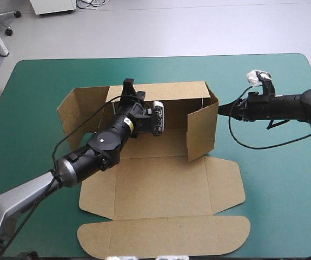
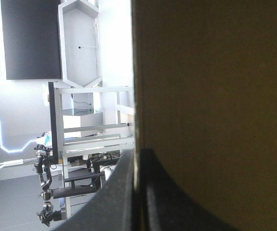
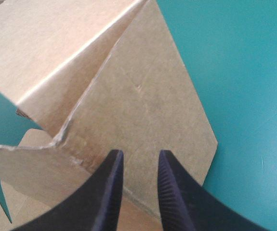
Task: Fold the box
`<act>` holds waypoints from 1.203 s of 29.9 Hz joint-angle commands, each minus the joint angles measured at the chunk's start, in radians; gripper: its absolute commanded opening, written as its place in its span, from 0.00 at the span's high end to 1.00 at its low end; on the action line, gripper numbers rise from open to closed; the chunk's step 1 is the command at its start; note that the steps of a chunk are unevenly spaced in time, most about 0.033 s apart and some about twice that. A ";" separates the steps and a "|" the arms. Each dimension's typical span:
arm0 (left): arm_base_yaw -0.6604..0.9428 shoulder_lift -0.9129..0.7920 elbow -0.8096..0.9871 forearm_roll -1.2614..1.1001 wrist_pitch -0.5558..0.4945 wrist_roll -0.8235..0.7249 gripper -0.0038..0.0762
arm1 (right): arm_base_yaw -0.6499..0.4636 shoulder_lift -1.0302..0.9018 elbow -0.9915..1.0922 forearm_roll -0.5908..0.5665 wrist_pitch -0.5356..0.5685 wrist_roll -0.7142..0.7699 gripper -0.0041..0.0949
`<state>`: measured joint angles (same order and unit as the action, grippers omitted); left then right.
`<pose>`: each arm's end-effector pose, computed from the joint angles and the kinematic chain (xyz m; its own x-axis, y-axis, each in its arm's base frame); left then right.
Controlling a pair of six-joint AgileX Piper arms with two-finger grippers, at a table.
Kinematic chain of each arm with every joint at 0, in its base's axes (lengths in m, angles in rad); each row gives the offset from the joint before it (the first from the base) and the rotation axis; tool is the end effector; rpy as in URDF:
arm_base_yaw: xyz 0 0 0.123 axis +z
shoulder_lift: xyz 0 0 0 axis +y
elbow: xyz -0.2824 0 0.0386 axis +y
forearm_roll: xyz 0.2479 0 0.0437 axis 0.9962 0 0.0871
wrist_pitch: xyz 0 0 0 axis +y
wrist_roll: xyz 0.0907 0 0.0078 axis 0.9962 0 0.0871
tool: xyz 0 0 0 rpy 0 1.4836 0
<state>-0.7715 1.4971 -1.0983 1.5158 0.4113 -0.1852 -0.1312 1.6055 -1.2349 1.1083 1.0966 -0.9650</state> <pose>0.2705 -0.2122 0.3240 0.3007 0.9483 -0.1017 0.3186 0.0006 0.9479 0.3317 0.0294 0.3085 -0.7358 -0.0382 -0.6761 -0.5241 0.6643 0.5330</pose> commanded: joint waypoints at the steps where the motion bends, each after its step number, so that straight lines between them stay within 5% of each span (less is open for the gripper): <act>1: -0.006 -0.038 -0.029 0.042 0.012 -0.014 0.97 | -0.004 -0.077 0.039 0.119 -0.010 -0.116 0.71; 21: -0.006 -0.038 -0.029 0.061 0.008 -0.033 0.97 | -0.001 -0.086 0.119 0.119 0.039 -0.234 0.69; 29: -0.006 -0.038 -0.029 0.063 -0.010 -0.033 0.97 | 0.013 -0.089 0.141 0.132 -0.039 -0.319 0.68; 36: -0.006 -0.038 -0.029 0.063 -0.020 -0.033 0.97 | 0.150 -0.091 0.137 0.063 -0.248 -0.432 0.58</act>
<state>-0.7715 1.4971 -1.0983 1.5428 0.3952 -0.2039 -0.0260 1.5607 -1.0748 1.1499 0.9231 -1.3486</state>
